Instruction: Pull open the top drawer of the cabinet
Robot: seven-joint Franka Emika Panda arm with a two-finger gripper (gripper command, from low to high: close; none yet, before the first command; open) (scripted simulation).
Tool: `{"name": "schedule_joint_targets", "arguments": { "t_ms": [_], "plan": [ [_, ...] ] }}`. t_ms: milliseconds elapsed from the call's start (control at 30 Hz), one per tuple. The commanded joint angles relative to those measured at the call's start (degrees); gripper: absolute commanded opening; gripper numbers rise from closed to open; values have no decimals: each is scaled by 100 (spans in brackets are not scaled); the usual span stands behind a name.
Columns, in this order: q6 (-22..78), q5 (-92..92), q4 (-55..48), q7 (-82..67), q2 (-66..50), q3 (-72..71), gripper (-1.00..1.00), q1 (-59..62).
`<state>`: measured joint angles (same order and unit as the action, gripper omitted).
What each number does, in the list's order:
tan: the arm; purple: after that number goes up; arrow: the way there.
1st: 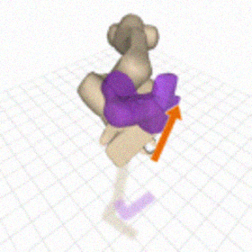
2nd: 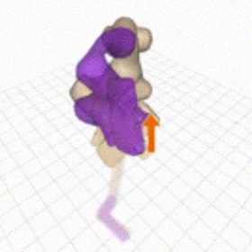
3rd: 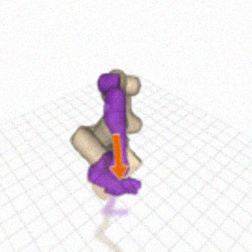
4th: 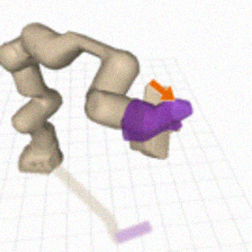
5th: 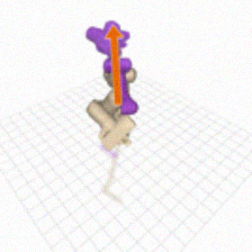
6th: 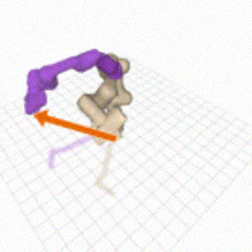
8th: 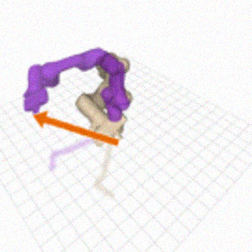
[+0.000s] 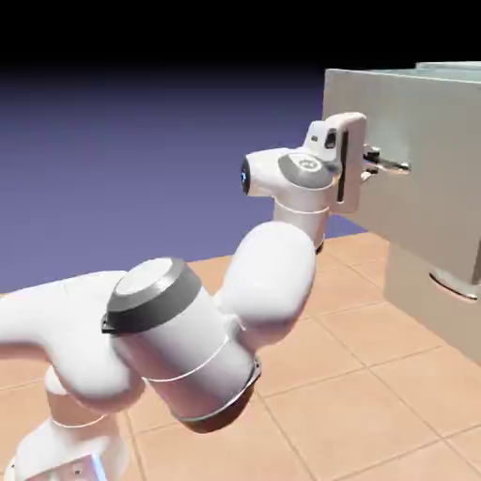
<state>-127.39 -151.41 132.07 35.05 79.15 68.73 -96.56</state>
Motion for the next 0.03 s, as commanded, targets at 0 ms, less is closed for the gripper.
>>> {"name": "schedule_joint_targets", "arguments": {
  "t_ms": [0],
  "plan": [
    [53,56,208,16,25,-86,100,160]
  ]
}}
